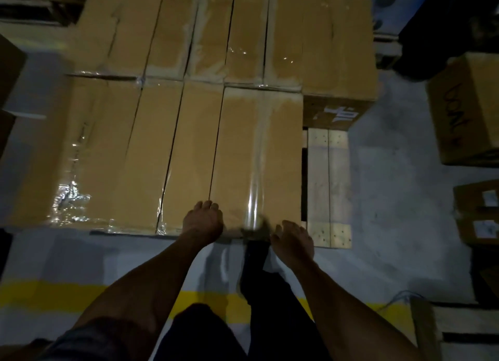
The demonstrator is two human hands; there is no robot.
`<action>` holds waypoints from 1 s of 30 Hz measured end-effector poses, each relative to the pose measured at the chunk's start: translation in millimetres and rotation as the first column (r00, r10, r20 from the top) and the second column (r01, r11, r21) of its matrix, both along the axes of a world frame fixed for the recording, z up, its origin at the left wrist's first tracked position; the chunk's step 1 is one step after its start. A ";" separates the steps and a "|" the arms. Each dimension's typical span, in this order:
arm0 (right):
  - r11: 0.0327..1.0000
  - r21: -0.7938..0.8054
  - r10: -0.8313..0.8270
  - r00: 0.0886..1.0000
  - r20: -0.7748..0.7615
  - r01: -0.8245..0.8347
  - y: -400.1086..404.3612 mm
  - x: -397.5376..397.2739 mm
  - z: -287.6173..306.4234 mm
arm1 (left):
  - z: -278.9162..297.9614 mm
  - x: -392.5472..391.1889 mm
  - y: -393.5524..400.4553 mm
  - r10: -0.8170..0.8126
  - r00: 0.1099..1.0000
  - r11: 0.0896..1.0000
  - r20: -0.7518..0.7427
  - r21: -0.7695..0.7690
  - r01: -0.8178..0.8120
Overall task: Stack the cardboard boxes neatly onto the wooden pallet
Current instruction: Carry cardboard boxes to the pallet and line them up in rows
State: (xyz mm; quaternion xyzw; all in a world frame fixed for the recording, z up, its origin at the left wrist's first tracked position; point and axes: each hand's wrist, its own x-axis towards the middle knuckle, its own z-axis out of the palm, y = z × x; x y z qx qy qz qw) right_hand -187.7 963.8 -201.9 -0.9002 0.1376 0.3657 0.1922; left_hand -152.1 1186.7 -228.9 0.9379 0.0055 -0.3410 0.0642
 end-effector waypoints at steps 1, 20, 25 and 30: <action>1.000 0.003 -0.023 1.000 0.005 0.023 2.8 -1.4 15.0 | 12.1 1.5 -2.3 0.021 1.000 1.000 0.005 -0.011 -0.021; 0.810 0.109 -0.584 0.779 0.228 0.576 56.4 -172.3 160.8 | 183.6 -86.8 22.9 -0.183 0.954 0.927 0.236 -0.283 0.248; 0.745 0.145 -0.664 0.701 0.262 0.652 41.1 -215.3 177.9 | 195.6 -112.4 11.2 -0.266 0.927 0.895 0.265 -0.290 0.340; 0.710 0.159 -0.697 0.652 0.297 0.686 -8.9 -239.7 183.6 | 200.4 -135.0 -34.3 -0.343 0.890 0.858 0.301 -0.285 0.428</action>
